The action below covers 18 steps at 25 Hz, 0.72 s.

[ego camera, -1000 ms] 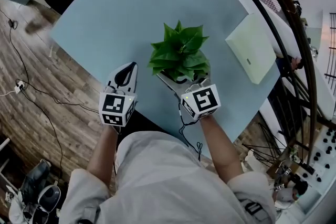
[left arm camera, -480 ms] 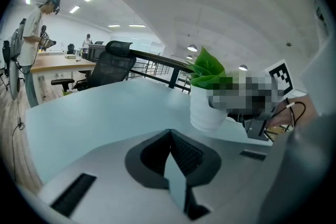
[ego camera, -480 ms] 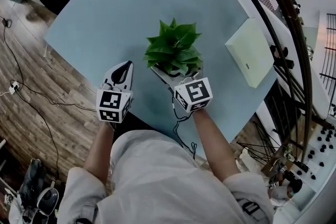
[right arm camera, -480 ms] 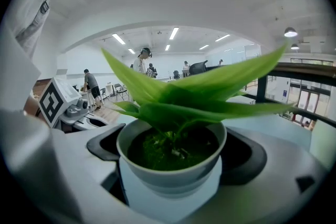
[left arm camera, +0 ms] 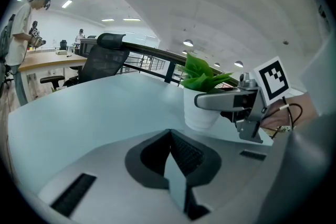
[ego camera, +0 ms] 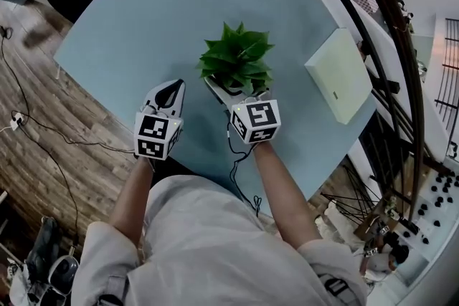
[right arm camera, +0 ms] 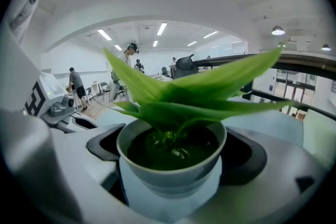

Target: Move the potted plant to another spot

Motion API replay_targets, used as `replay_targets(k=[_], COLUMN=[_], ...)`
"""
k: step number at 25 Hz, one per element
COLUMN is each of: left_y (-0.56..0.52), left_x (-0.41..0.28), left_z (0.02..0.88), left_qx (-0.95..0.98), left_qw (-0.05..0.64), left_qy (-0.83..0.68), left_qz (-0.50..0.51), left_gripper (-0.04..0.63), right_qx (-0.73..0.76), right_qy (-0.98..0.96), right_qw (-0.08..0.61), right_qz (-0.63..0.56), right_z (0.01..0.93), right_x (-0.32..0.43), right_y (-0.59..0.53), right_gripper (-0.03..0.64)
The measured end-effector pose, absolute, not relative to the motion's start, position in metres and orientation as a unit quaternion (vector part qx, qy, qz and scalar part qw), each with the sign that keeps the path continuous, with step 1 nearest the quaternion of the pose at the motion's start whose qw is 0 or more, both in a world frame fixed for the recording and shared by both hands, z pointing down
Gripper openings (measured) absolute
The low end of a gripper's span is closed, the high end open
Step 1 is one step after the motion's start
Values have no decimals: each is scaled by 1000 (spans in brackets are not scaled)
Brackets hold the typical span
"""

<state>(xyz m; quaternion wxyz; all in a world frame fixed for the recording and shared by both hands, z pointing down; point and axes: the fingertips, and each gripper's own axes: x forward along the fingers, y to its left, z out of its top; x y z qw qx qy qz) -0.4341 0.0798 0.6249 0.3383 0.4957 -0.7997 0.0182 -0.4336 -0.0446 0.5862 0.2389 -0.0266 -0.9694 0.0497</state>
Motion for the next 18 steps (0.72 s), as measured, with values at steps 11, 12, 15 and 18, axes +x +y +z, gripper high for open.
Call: replay_targets(k=[11, 12, 15, 18], left_y=[56, 53, 46, 42], left_x=[-438, -439, -443, -445], left_z=[634, 635, 635, 634], left_qx=[521, 523, 531, 535], left_qw=[349, 349, 345, 341], left_qy=[-778, -776, -773, -771], left_qz=[38, 39, 44, 46], left_gripper=[12, 12, 12, 12], right_qx=[96, 103, 116, 123], right_qy=[-965, -964, -963, -963], right_qw=[241, 242, 239, 235], right_qz=[34, 35, 36, 42], right_z=[601, 602, 603, 603], right_x=[-435, -436, -439, -440], right_y=[-98, -102, -108, -107], right_gripper=[548, 548, 548, 549])
